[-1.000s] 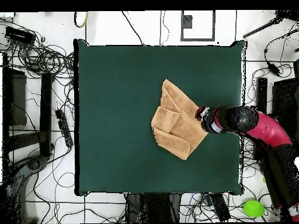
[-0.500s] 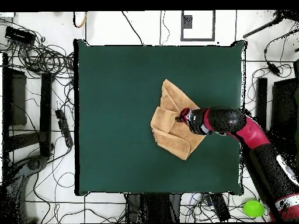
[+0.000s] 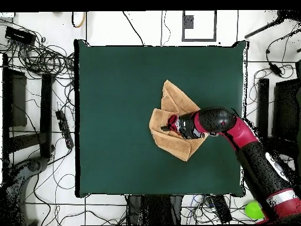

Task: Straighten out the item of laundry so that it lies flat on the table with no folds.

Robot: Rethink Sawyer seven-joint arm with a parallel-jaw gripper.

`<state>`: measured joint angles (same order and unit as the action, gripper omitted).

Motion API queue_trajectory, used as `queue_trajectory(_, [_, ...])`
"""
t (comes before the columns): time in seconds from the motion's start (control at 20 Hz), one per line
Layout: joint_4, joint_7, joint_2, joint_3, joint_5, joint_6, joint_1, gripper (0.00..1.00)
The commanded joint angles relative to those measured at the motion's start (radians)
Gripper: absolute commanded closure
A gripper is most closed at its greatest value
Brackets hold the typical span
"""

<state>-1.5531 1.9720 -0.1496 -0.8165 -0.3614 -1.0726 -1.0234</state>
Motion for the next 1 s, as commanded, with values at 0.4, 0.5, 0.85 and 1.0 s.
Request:
queue_trajectory(0.4, [0.073,-0.474,0.064,-0.033,-0.115,-0.192,0.031,1.0])
queue_trajectory(0.5, [0.122,-0.466,0.05,-0.011,-0.187,-0.112,0.054,1.0])
queue_trajectory(0.85, [0.192,-0.452,0.021,-0.002,-0.33,0.005,0.079,1.0])
queue_trajectory(1.0, [0.201,-0.431,0.012,-0.008,-0.385,0.082,0.082,1.0])
